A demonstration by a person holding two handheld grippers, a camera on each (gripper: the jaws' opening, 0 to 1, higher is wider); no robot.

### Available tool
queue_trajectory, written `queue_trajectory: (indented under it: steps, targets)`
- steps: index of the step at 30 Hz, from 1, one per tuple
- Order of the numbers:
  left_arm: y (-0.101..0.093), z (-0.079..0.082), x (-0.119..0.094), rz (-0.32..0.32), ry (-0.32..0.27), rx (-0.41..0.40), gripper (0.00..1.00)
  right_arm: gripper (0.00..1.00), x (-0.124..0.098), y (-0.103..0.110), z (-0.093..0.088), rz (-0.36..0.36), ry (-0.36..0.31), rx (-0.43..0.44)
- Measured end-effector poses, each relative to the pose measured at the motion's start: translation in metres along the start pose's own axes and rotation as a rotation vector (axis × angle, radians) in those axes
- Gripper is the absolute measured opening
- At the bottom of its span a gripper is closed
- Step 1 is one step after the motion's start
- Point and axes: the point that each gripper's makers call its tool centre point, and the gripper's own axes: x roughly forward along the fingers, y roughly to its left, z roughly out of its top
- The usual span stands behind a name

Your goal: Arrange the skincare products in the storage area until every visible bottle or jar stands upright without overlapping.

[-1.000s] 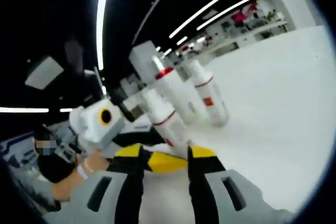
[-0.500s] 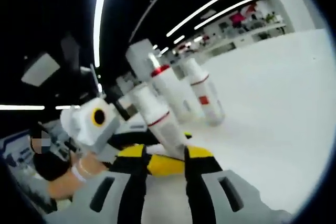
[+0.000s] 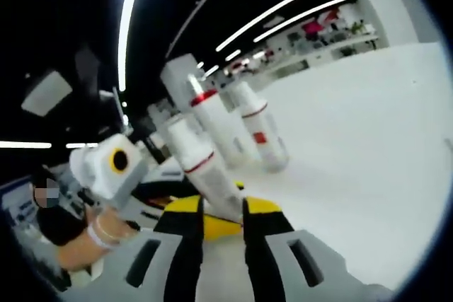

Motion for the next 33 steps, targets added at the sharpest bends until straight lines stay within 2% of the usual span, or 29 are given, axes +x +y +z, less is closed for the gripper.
queue_trajectory:
  steps: [10, 21, 33]
  targets:
    - [0.001, 0.000, 0.000, 0.002, 0.000, -0.004, 0.28, 0.17, 0.000, -0.002, -0.002, -0.007, 0.009, 0.001]
    - [0.002, 0.000, 0.001, 0.004, 0.001, -0.005, 0.28, 0.17, 0.002, 0.006, -0.010, 0.004, 0.035, -0.014]
    - [0.001, 0.000, 0.000, 0.003, 0.002, -0.004, 0.28, 0.15, -0.002, 0.007, -0.015, -0.017, 0.045, -0.018]
